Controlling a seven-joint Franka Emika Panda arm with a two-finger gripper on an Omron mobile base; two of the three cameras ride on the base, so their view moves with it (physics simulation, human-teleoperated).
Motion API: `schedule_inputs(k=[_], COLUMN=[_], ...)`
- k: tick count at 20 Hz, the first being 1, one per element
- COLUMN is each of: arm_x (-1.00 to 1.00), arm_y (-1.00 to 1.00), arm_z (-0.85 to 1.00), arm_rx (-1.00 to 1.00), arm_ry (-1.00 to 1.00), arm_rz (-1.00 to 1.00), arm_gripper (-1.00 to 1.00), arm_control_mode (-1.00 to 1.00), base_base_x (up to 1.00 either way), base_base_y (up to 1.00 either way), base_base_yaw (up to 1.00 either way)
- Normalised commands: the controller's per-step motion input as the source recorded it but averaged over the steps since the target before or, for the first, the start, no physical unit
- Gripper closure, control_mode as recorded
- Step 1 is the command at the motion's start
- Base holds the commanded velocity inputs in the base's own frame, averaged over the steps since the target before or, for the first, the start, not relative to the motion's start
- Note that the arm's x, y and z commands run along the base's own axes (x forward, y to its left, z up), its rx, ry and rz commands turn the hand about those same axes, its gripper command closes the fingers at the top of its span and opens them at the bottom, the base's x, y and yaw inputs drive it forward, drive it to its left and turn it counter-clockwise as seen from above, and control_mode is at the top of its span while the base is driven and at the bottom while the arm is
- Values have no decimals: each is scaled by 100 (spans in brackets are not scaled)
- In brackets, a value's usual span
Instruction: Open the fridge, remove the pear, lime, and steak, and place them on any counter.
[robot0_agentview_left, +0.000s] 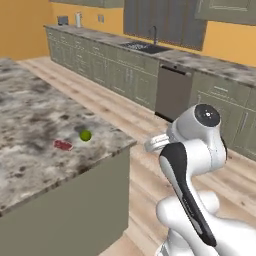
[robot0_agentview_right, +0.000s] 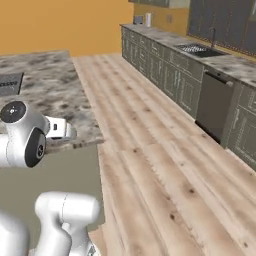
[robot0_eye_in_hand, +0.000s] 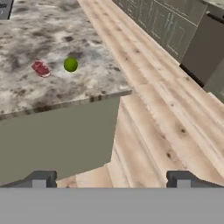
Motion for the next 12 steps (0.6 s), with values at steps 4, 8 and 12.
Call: schedule_inputs(k=[4,8,12], arm_x=[0,0,0], arm_y=[0,0,0], arm_z=[0,0,0], arm_rx=[0,0,0], arm_ry=[0,0,0], arm_rz=[0,0,0], arm_gripper=[-100,-100,-100], arm_control_mode=[100,100,100], base_base_x=[-22,-16,-9], base_base_y=[-19,-45,-64], base_base_yaw=[-85,-80,-76])
